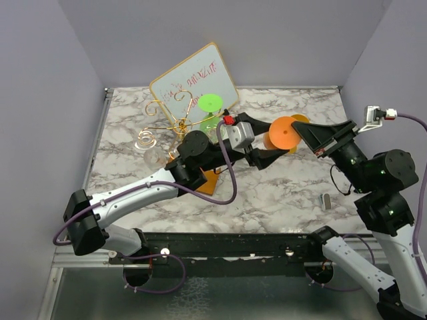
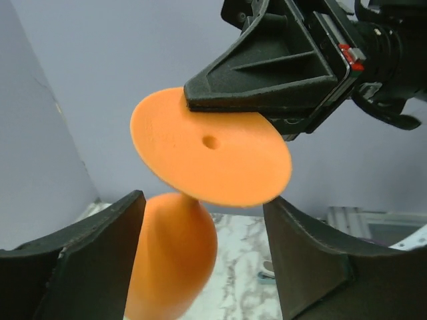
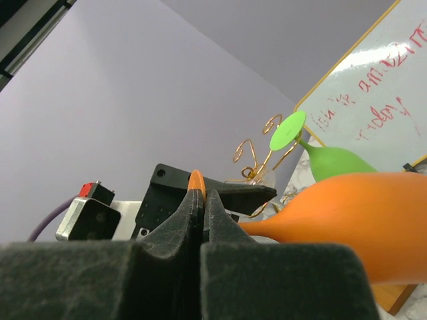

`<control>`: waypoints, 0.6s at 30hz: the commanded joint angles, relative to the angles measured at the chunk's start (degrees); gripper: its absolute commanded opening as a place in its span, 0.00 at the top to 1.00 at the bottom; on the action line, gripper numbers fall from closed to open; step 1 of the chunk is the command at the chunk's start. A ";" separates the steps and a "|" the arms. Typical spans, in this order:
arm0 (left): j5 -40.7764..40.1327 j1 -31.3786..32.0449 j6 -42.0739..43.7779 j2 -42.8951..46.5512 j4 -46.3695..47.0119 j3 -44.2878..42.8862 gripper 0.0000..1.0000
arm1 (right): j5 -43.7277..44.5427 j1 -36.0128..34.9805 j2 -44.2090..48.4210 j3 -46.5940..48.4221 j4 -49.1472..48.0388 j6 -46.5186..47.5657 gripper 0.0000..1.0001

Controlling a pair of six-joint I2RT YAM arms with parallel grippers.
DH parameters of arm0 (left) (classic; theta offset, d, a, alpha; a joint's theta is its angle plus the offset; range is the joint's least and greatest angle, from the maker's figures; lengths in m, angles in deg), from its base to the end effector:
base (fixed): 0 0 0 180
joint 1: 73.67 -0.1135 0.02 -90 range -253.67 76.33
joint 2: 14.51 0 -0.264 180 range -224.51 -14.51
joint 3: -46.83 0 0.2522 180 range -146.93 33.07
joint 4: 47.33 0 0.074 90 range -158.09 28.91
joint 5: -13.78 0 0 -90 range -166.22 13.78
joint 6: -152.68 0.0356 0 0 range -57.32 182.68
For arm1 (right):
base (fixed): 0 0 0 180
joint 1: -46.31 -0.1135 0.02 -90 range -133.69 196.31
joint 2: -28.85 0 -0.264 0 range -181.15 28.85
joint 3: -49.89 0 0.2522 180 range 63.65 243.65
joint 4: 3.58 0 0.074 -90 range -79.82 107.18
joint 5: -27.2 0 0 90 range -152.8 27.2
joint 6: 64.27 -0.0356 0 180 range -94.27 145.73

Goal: Place the wine glass upside down on the wine glass rack

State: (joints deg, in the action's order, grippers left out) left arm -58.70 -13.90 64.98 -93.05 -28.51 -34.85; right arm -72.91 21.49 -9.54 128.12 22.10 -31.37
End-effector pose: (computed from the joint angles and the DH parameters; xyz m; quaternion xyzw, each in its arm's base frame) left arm 0.1516 -0.2814 0.4264 0.3932 0.4087 -0.4685 0.6773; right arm 0.0994 0.0529 0.4657 0.1034 0.6074 0.5560 0.5579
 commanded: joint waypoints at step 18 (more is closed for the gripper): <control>-5.58 0.17 -49.17 4.16 -18.93 -7.31 0.41 | -1.63 -0.21 6.15 -1.82 -4.22 17.46 0.99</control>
State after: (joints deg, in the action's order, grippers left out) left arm -64.91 -13.92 23.74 -86.82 -39.64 -36.64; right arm -71.49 21.49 -4.34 126.61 19.70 -18.87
